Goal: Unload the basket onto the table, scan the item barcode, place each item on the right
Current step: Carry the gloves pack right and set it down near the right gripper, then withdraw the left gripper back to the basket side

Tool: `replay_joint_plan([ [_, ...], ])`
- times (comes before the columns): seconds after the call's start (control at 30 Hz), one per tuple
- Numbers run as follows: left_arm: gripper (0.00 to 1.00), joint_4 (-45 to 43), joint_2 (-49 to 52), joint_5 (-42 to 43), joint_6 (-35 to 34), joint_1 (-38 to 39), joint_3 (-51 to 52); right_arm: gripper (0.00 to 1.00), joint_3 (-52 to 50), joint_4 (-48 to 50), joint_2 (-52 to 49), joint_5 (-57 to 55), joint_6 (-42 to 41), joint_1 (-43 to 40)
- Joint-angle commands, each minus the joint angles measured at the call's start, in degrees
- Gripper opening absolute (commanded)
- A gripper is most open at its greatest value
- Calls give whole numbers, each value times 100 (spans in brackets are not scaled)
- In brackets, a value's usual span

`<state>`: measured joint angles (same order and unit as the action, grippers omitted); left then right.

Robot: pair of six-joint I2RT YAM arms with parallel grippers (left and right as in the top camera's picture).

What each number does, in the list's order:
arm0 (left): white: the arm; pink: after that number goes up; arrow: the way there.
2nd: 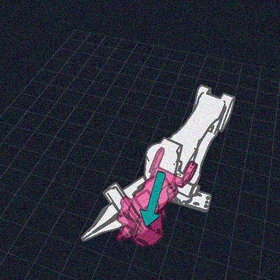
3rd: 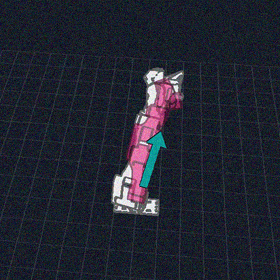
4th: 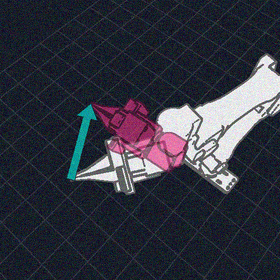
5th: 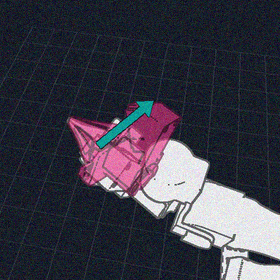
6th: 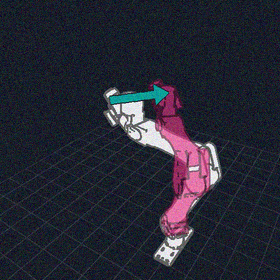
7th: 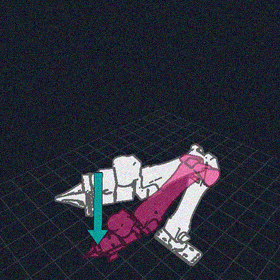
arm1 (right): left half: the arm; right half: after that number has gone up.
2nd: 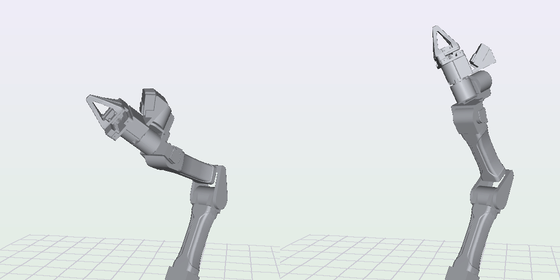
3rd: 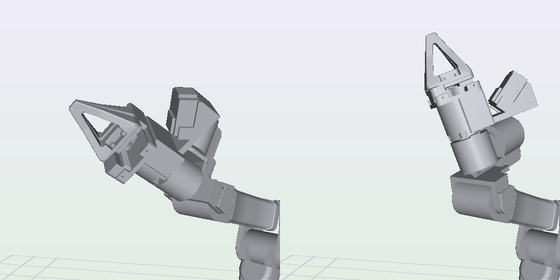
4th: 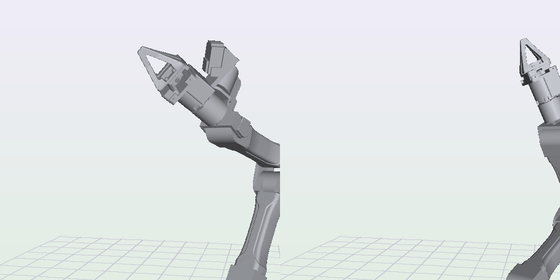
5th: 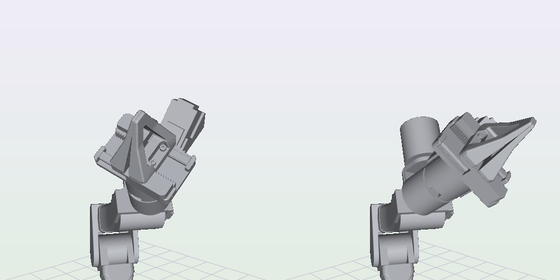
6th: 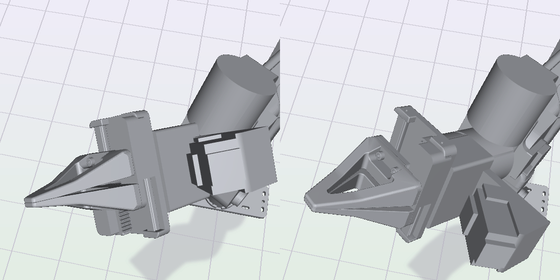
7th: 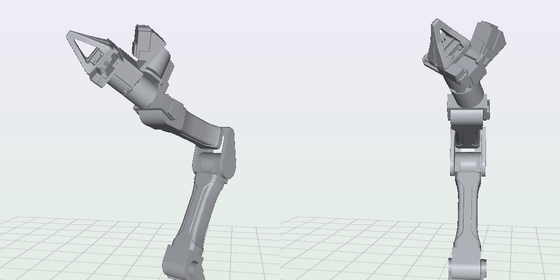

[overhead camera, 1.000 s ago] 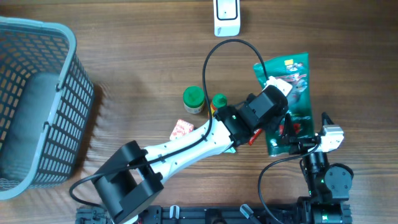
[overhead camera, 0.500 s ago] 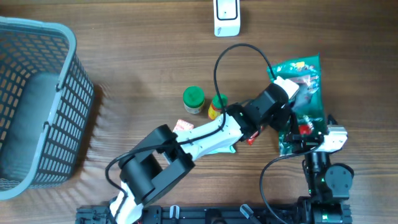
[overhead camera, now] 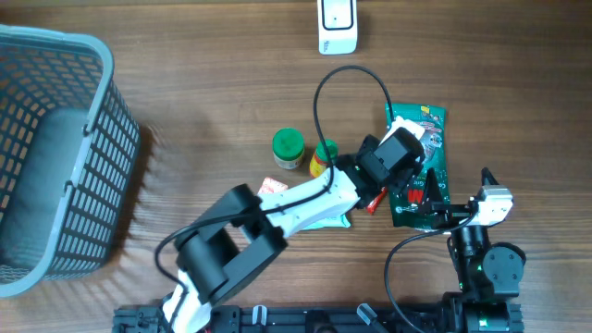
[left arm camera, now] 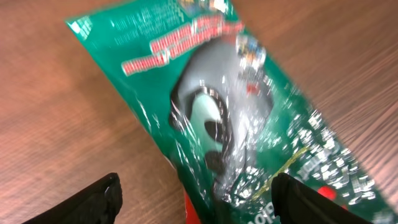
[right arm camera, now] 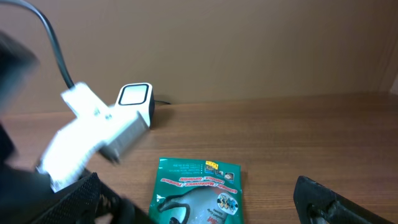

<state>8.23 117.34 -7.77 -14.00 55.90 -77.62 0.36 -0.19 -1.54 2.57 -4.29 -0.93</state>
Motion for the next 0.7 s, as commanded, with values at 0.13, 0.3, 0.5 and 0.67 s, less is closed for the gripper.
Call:
replay_joint_plan([
  [0.13, 91, 605, -1513, -345, 415, -745, 2, 100, -7, 22, 74, 87, -33, 20],
  [0.3, 100, 625, -3104, -1163, 1172, -1073, 2, 100, -7, 24, 74, 87, -31, 20],
  [0.5, 100, -96, -4610, -1633, 2382, -1777, 2, 100, -7, 22, 74, 87, -31, 20],
  [0.67, 100, -74, -4898, -1784, 3663, -3018, 2, 100, -7, 22, 74, 87, -31, 20],
])
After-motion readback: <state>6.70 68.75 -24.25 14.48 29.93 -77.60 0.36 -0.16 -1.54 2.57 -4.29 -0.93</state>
